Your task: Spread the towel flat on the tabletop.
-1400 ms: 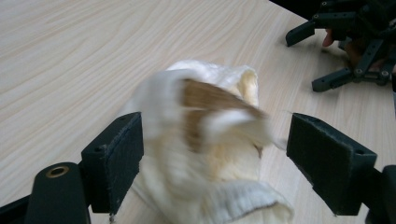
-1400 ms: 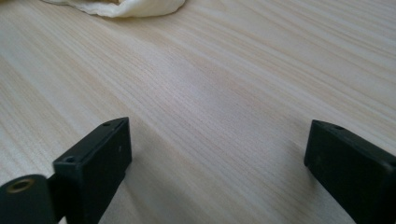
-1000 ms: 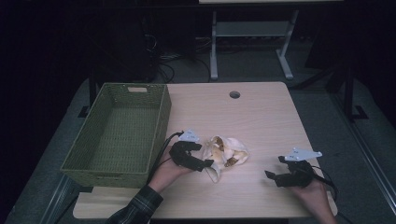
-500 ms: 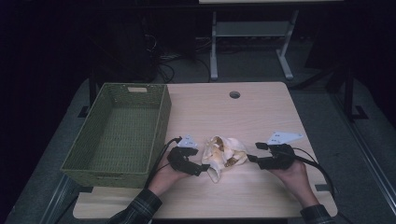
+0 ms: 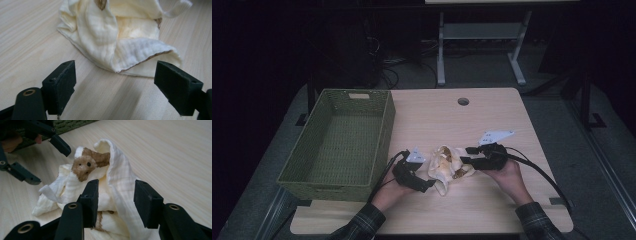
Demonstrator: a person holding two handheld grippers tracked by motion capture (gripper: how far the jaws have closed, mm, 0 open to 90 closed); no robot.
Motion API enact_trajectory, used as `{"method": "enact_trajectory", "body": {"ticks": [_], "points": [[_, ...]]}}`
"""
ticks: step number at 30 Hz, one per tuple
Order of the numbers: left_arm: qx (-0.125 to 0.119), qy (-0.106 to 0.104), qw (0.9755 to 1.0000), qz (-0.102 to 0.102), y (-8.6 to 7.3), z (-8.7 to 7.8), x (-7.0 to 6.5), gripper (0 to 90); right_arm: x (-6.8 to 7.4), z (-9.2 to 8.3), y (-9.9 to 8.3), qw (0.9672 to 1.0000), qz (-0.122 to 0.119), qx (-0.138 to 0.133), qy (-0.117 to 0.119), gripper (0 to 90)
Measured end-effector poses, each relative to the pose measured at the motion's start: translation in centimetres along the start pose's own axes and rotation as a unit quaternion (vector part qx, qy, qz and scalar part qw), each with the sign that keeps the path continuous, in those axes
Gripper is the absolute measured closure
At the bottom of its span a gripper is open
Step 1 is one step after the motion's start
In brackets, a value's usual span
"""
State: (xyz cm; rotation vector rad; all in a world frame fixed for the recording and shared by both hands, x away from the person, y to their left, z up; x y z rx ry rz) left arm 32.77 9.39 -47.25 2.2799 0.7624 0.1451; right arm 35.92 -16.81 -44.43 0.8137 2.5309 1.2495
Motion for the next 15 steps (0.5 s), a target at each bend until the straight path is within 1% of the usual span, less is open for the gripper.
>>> {"method": "enact_trajectory", "body": {"ticks": [1,2,3,4,6,7,9,10,11,12,13,14,15], "points": [[0.003,0.0,1.0,0.001,0.0,0.1,0.0,16.6,0.0,0.3,0.1,1.0,-0.001,0.008,0.002,55.5],[0.012,-0.001,0.9999,0.006,-0.1,0.4,-0.1,16.0,0.1,0.9,0.3,0.9999,-0.004,0.006,0.008,57.2],[0.012,-0.001,0.9999,0.006,-0.1,0.4,-0.1,15.6,0.0,1.2,0.4,0.9999,-0.004,0.007,0.01,58.0],[0.016,-0.001,0.9998,0.007,-0.2,0.5,-0.1,15.6,0.0,1.2,0.4,0.9999,-0.004,0.007,0.01,58.0],[0.026,0.001,0.9996,0.011,-0.3,0.7,-0.2,14.9,-0.2,1.9,0.5,0.9999,-0.004,0.003,0.012,60.1],[0.028,0.003,0.9995,0.013,-0.3,0.7,-0.2,14.9,-0.2,2.2,0.6,0.9998,0.001,0.011,0.014,61.7],[0.031,0.006,0.9994,0.017,-0.4,0.8,-0.2,14.3,-0.4,2.9,0.7,0.9997,-0.006,0.019,0.016,66.0],[0.032,0.007,0.9993,0.018,-0.4,0.8,-0.2,14.3,-0.4,3.3,0.8,0.9994,-0.008,0.025,0.023,76.8],[0.03,0.009,0.9993,0.018,-0.4,0.9,-0.2,14.3,-0.4,3.3,0.8,0.9994,-0.008,0.025,0.023,76.8],[0.031,0.011,0.9992,0.023,-0.4,0.9,-0.2,14.3,-0.4,3.4,0.9,0.9994,-0.014,0.024,0.022,82.7],[0.033,0.015,0.9989,0.029,-0.5,0.9,-0.2,14.3,-0.4,3.4,1.0,0.9995,-0.014,0.02,0.022,87.2],[0.033,0.016,0.9989,0.029,-0.5,0.9,-0.3,14.3,-0.7,2.9,1.4,0.9997,-0.008,0.01,0.019,88.6],[0.033,0.019,0.9987,0.034,-0.5,0.9,-0.3,14.3,-0.7,2.9,1.4,0.9997,-0.008,0.01,0.019,88.6]]}}
Point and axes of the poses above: each handheld gripper's, and its own axes: z roughly forward along the jaws, y roughly out of its top, x roughly to its left, the point moved 2 cm from there along z, roughly forward along the jaws, and after that the axes turned 3 degrees about -z, right-handed, at the moved point
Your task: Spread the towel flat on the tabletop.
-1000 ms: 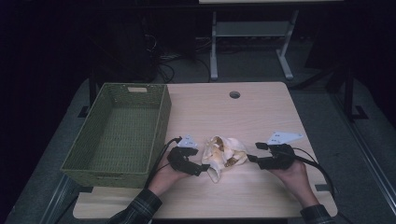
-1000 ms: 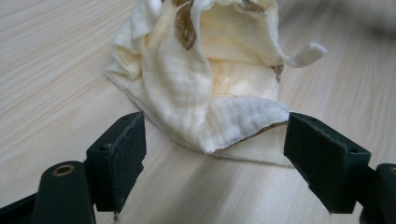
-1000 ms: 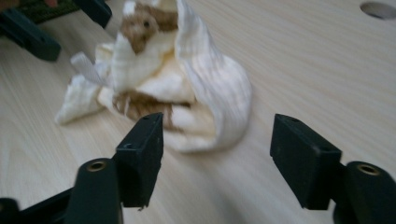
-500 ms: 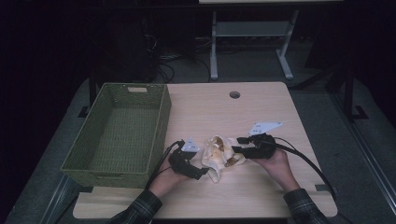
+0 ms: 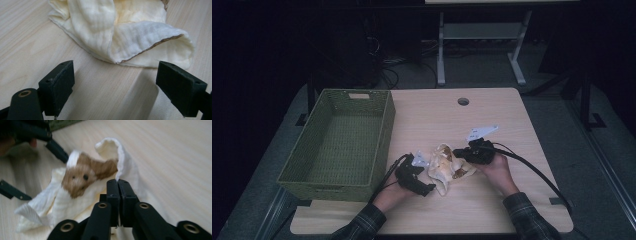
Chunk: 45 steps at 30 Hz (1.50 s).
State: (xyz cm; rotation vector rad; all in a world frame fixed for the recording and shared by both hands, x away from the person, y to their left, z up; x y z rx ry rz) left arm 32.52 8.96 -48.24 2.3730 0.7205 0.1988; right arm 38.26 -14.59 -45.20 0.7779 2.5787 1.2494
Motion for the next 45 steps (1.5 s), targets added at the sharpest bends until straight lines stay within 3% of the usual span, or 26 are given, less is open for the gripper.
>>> {"method": "enact_trajectory", "body": {"ticks": [3,6,13,16,17,20,23,27,28,29,32,35,36,37,40,41,42,45], "points": [[-0.004,0.003,1.0,0.001,-0.1,0.1,-0.1,14.1,-1.4,-1.7,0.9,0.9996,0.008,-0.02,-0.016,89.2],[-0.012,0.003,0.9999,0.0,-0.1,0.1,-0.1,14.0,-2.6,-2.8,1.7,0.9992,0.01,-0.022,-0.033,89.2],[-0.017,0.002,0.9998,-0.005,-0.2,0.1,-0.1,14.0,-5.3,-4.0,2.8,0.9973,0.015,-0.017,-0.069,89.3],[-0.015,0.002,0.9999,-0.005,-0.2,0.1,-0.1,14.0,-6.9,-4.5,3.0,0.9957,0.024,-0.014,-0.088,89.3],[-0.015,0.002,0.9999,-0.004,-0.2,0.1,-0.1,14.0,-8.0,-4.7,2.8,0.9941,0.038,-0.009,-0.101,89.2],[-0.013,0.002,0.9999,-0.001,-0.2,0.0,-0.1,14.0,-9.0,-4.6,2.4,0.9922,0.045,0.001,-0.117,89.2],[-0.011,0.003,0.9999,0.0,-0.3,0.0,-0.1,14.0,-10.9,-4.0,1.5,0.9892,0.07,0.019,-0.127,89.2],[-0.012,0.002,0.9999,-0.001,-0.3,0.0,-0.1,14.0,-11.9,-3.1,0.7,0.9866,0.083,0.037,-0.135,88.4],[-0.012,0.002,0.9999,0.0,-0.3,0.0,-0.1,14.0,-12.2,-2.8,0.4,0.9853,0.09,0.046,-0.138,85.3],[-0.012,0.002,0.9999,0.0,-0.3,0.0,-0.1,14.0,-12.5,-2.3,-0.1,0.9833,0.098,0.056,-0.142,75.1],[-0.016,0.001,0.9999,-0.004,-0.3,0.0,-0.1,14.0,-12.3,-2.5,-0.3,0.9842,0.101,0.044,-0.139,68.3],[-0.017,0.001,0.9999,-0.004,-0.3,0.0,-0.1,13.9,-11.3,-3.3,-0.3,0.9869,0.095,0.029,-0.127,65.7],[-0.013,0.002,0.9999,0.0,-0.3,0.0,0.0,13.8,-10.2,-3.8,-0.3,0.9891,0.088,0.02,-0.116,64.7],[-0.016,0.002,0.9999,-0.004,-0.3,0.0,-0.1,13.8,-10.2,-3.8,-0.3,0.9891,0.088,0.02,-0.116,64.7],[-0.021,0.003,0.9998,-0.005,-0.3,0.1,-0.1,13.8,-8.3,-4.4,-0.5,0.9921,0.077,0.018,-0.097,64.2],[-0.021,0.003,0.9997,-0.006,-0.3,0.1,-0.1,13.8,-7.1,-4.8,-0.7,0.9939,0.073,0.015,-0.082,64.3],[-0.021,0.003,0.9998,-0.005,-0.3,0.1,-0.1,13.8,-7.1,-4.8,-0.7,0.9939,0.073,0.015,-0.082,64.3],[-0.022,0.004,0.9997,-0.003,-0.3,0.1,-0.1,13.8,-4.9,-5.0,-1.5,0.9965,0.063,0.013,-0.053,63.7]]}}
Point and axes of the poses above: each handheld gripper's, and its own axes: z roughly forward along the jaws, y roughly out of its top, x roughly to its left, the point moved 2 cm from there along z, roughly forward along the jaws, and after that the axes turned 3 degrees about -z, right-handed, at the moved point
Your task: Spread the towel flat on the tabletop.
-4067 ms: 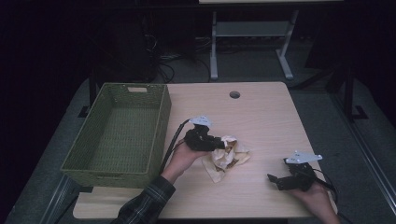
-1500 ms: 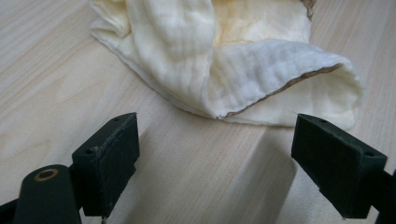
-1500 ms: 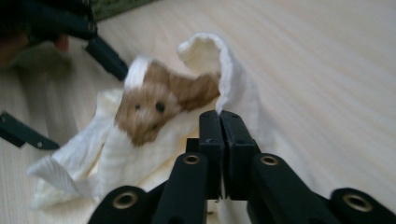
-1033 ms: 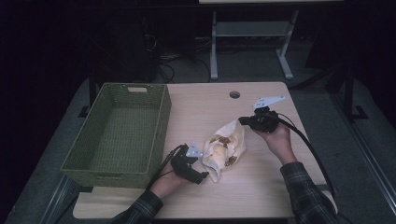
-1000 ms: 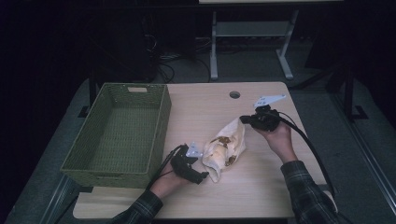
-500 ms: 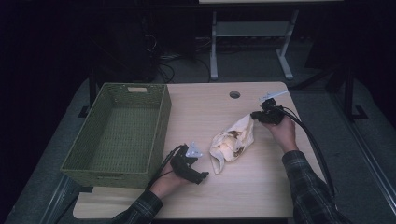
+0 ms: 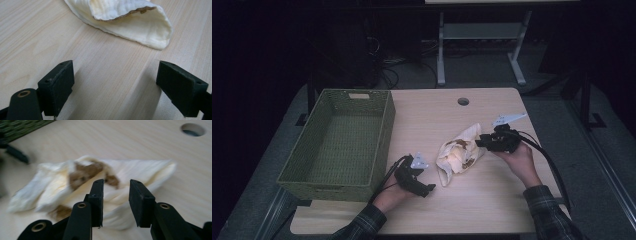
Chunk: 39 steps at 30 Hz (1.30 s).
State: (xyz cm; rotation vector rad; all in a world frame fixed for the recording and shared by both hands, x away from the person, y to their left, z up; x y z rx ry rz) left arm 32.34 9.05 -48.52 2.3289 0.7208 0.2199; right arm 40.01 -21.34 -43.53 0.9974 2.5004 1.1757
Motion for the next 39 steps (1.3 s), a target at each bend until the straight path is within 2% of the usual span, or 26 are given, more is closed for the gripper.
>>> {"method": "enact_trajectory", "body": {"ticks": [1,2,3,4,5,6,9,13,14,15,16,17,19,20,23,24,25,26,28,31,35,37,39], "points": [[0.0,0.0,1.0,0.0,0.0,0.0,0.0,13.8,0.0,0.0,0.0,1.0,0.0,0.0,0.0,63.7],[0.0,-0.001,1.0,-0.005,0.0,0.0,-0.1,13.8,0.5,-0.1,-0.2,1.0,0.001,-0.001,0.009,63.7],[0.004,-0.001,1.0,0.0,0.0,0.0,0.0,13.8,1.0,-0.1,-0.4,0.9998,0.005,-0.003,0.02,63.4],[0.005,-0.001,1.0,0.0,0.0,0.0,0.0,13.8,1.9,-0.2,-0.6,0.9994,-0.002,-0.008,0.035,62.2],[0.005,0.0,1.0,0.0,0.0,0.0,0.0,13.8,1.9,-0.2,-0.6,0.9994,-0.002,-0.008,0.035,62.2],[0.005,-0.001,1.0,0.0,0.0,0.0,0.0,13.7,2.7,-0.3,-0.6,0.9985,-0.003,-0.014,0.052,61.3],[0.005,0.0,1.0,0.0,0.0,0.0,0.0,13.7,3.2,-0.1,-0.5,0.9976,0.002,-0.022,0.065,60.3],[0.005,-0.001,1.0,0.0,0.0,0.0,0.0,13.8,3.6,1.1,-0.4,0.9975,0.008,-0.019,0.067,59.8],[0.005,-0.001,1.0,0.0,0.0,0.0,0.0,13.7,3.6,2.1,-0.5,0.9977,0.011,-0.004,0.066,59.9],[0.005,-0.001,1.0,0.0,0.0,0.0,0.0,13.7,3.6,2.1,-0.5,0.9977,0.011,-0.004,0.066,59.9],[0.005,-0.001,1.0,0.0,0.0,0.0,0.0,13.8,3.8,3.0,-0.5,0.9974,0.012,0.007,0.071,68.0],[0.005,-0.001,1.0,0.0,0.0,0.0,0.0,13.8,3.8,3.0,-0.5,0.9974,0.012,0.007,0.071,68.0],[0.005,-0.001,1.0,0.0,0.0,0.0,0.0,13.8,4.2,3.2,-0.5,0.9974,0.005,0.011,0.071,83.3],[0.006,0.0,1.0,-0.001,0.0,0.0,0.0,13.9,4.4,3.1,-0.5,0.9977,-0.009,0.011,0.066,87.1],[0.011,0.003,0.9999,-0.005,0.2,-0.1,0.1,15.6,4.5,2.5,-0.5,0.9978,-0.017,0.008,0.064,87.9],[0.013,-0.001,0.9998,-0.013,0.4,-0.1,0.1,16.1,4.5,2.2,-0.4,0.9979,-0.017,0.006,0.063,87.9],[0.009,-0.004,0.9998,-0.018,0.5,-0.2,0.1,16.0,4.5,1.9,-0.5,0.998,-0.018,0.004,0.061,87.9],[-0.008,-0.008,0.9997,-0.021,0.9,-0.5,-0.1,16.5,4.4,1.4,-0.5,0.9981,-0.017,0.0,0.059,87.9],[-0.015,-0.01,0.9996,-0.02,1.1,-0.7,-0.3,18.2,4.3,1.2,-0.6,0.9981,-0.019,-0.002,0.058,87.9],[-0.036,-0.037,0.9984,-0.024,1.7,-0.9,-1.4,24.7,4.1,0.9,-0.7,0.9984,-0.018,-0.003,0.054,87.9],[-0.042,-0.057,0.9975,-0.007,2.4,-0.3,-2.9,32.4,3.9,0.2,-0.5,0.9986,-0.015,-0.012,0.05,88.3],[-0.037,-0.056,0.9977,0.008,2.6,0.1,-3.4,35.2,3.7,-0.2,-0.5,0.9987,-0.016,-0.015,0.045,88.4],[-0.037,-0.056,0.9977,0.009,2.8,0.6,-3.7,37.9,3.5,-0.6,-0.4,0.9988,-0.018,-0.018,0.042,88.4]]}}
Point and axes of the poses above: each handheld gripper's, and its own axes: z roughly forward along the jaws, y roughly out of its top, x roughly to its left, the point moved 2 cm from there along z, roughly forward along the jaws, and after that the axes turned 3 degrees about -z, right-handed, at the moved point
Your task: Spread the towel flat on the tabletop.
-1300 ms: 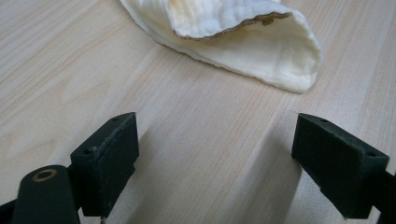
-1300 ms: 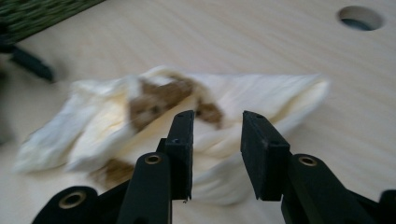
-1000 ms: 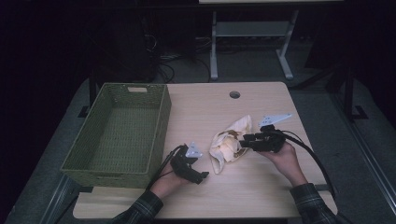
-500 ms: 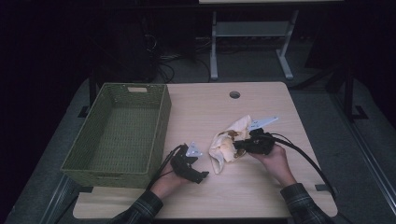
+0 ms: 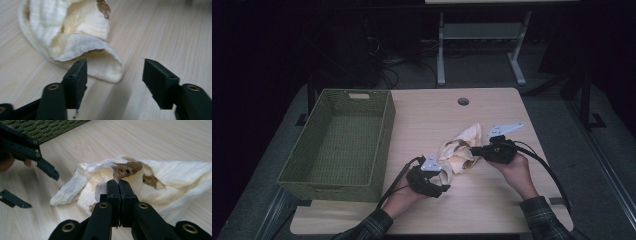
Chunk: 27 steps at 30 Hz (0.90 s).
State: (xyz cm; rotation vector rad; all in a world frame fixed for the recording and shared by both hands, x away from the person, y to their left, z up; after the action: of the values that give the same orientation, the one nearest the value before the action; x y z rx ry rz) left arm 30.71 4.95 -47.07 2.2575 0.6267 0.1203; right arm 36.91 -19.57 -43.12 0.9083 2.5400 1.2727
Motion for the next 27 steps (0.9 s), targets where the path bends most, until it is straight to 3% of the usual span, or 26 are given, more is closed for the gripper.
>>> {"method": "enact_trajectory", "body": {"ticks": [6,10,11,12,14,15,21,24,27], "points": [[0.015,0.015,0.9996,0.017,0.2,1.2,0.2,51.3,-0.3,-0.8,0.1,0.9999,-0.004,-0.009,-0.007,88.5],[0.022,0.03,0.9989,0.03,0.2,1.6,0.1,70.2,-0.3,-1.0,0.1,0.9999,-0.002,-0.009,-0.009,88.5],[0.025,0.033,0.9986,0.033,0.3,1.5,0.3,83.8,-0.3,-1.2,0.1,0.9999,-0.005,-0.01,-0.011,88.7],[0.025,0.033,0.9986,0.033,0.3,1.5,0.3,85.6,-0.3,-1.3,0.1,0.9998,-0.005,-0.01,-0.014,88.7],[0.026,0.046,0.9981,0.032,0.4,1.1,0.5,86.5,-0.4,-1.5,0.1,0.9998,-0.008,-0.011,-0.015,88.7],[0.017,0.053,0.9983,0.018,0.5,0.2,1.0,86.5,-0.4,-2.1,-0.1,0.9998,-0.007,-0.012,-0.017,88.7],[-0.011,0.086,0.9961,-0.017,0.5,-2.2,2.5,86.6,-0.6,-4.1,-1.2,0.9994,-0.001,-0.016,-0.03,88.8],[-0.022,0.109,0.9933,-0.032,0.2,-3.9,3.1,86.6,-0.5,-5.6,-2.6,0.9993,0.005,-0.012,-0.035,88.7],[-0.025,0.113,0.9926,-0.038,0.1,-4.4,3.1,86.6,0.1,-6.5,-4.1,0.9995,0.009,-0.003,-0.032,88.8]]}}
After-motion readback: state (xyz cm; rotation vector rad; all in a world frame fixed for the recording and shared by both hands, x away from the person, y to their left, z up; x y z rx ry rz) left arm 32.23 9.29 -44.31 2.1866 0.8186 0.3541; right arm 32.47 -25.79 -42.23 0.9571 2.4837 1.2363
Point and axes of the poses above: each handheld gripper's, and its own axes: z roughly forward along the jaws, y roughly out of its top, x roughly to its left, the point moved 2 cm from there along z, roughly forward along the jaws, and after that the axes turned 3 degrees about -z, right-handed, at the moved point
